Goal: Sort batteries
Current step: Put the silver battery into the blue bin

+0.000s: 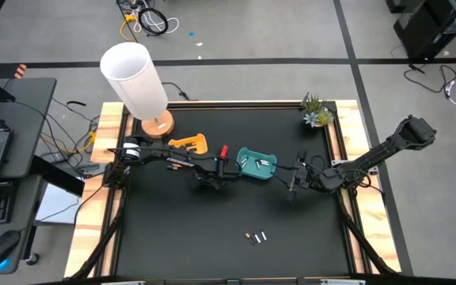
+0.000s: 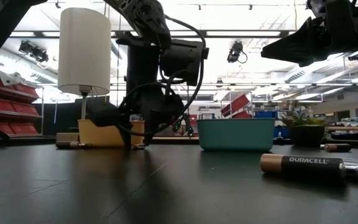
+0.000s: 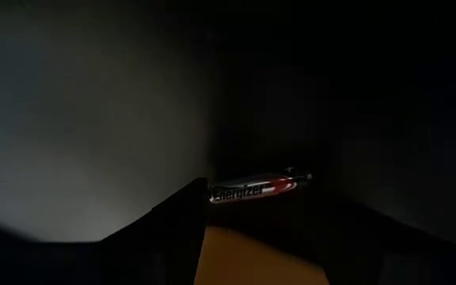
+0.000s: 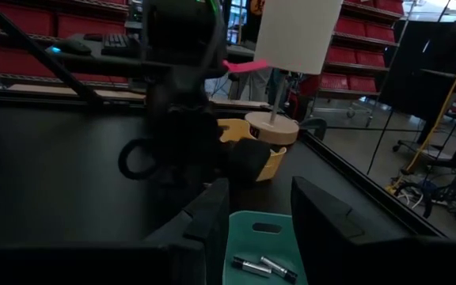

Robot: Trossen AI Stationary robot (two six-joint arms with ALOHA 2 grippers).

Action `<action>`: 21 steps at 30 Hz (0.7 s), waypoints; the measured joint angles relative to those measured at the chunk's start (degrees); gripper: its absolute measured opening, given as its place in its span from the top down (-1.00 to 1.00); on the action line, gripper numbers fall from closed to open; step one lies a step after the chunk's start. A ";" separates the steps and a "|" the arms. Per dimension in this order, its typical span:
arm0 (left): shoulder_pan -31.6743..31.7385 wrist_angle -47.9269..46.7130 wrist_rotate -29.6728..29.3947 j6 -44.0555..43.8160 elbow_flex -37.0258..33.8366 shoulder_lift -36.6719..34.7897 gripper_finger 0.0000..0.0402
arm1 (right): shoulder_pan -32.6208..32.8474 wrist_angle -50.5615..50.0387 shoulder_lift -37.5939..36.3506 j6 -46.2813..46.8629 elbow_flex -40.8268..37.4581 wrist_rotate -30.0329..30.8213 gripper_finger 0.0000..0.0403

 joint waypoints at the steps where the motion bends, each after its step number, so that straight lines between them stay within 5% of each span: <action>1: -0.21 -0.08 0.00 -1.32 0.00 0.00 -0.09 | 0.00 0.00 0.00 0.00 0.00 0.00 0.39; 21: -1.48 -2.61 4.73 -27.81 5.34 0.09 -0.09 | 0.00 0.04 0.00 0.43 0.00 -0.03 0.39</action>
